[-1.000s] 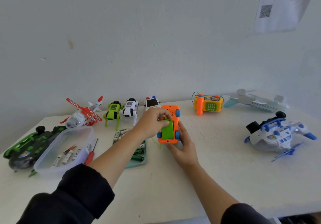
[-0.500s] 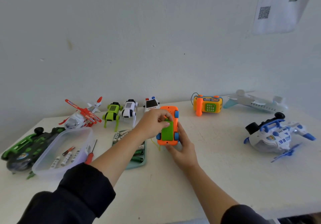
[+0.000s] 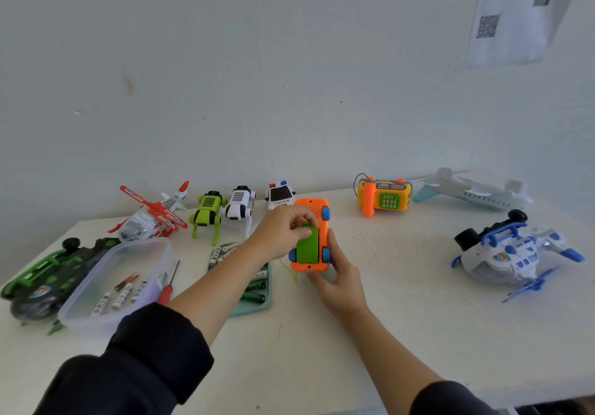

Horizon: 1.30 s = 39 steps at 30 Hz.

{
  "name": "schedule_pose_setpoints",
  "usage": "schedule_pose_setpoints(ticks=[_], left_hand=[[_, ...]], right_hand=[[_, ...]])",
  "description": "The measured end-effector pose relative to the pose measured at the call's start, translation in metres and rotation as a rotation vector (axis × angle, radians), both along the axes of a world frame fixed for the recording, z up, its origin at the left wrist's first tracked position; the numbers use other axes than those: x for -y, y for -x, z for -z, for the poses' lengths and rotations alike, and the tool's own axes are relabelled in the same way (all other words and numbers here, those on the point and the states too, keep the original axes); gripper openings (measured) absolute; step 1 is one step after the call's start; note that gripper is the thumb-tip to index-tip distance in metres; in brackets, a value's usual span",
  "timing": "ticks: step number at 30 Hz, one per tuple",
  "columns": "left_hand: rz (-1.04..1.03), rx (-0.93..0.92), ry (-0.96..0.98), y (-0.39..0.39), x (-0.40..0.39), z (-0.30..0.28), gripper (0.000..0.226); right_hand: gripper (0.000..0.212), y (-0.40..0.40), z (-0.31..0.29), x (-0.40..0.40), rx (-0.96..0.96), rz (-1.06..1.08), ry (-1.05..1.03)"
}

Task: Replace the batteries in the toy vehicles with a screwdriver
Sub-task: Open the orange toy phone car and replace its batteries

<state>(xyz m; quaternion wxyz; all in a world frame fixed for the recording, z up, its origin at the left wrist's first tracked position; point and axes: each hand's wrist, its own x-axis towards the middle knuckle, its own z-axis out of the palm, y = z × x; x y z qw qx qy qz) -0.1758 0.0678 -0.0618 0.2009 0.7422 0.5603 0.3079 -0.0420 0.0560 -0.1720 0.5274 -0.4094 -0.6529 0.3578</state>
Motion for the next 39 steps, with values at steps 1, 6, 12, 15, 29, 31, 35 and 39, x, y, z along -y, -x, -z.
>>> schedule_pose_setpoints(ticks=[1,6,12,15,29,31,35,39], left_hand=[[0.002,0.003,0.000,0.000,0.000,0.000,0.024],[0.007,0.009,-0.001,-0.001,0.000,0.002,0.022],[-0.007,-0.046,-0.037,-0.004,0.002,0.005,0.018],[-0.020,-0.073,-0.097,-0.005,0.004,0.005,0.013],[-0.055,-0.409,-0.369,0.011,-0.002,0.044,0.035],[-0.025,-0.309,-0.194,0.014,-0.002,0.043,0.039],[-0.082,-0.010,-0.191,0.026,-0.006,0.036,0.047],[-0.150,-0.236,-0.252,0.044,-0.014,0.031,0.054]], right_hand=[[0.078,0.000,-0.001,0.000,0.002,0.000,-0.004],[0.079,0.000,0.000,0.001,-0.003,-0.004,0.000],[0.079,0.000,0.000,0.000,-0.008,-0.005,0.008],[0.079,0.001,-0.001,0.002,-0.011,-0.018,0.024],[0.081,0.000,0.002,-0.002,0.002,0.019,0.031],[0.082,0.001,0.004,-0.003,-0.032,0.030,0.040],[0.058,-0.001,0.001,-0.002,-0.178,0.090,0.062],[0.026,-0.015,-0.012,-0.005,-0.511,0.149,0.228]])
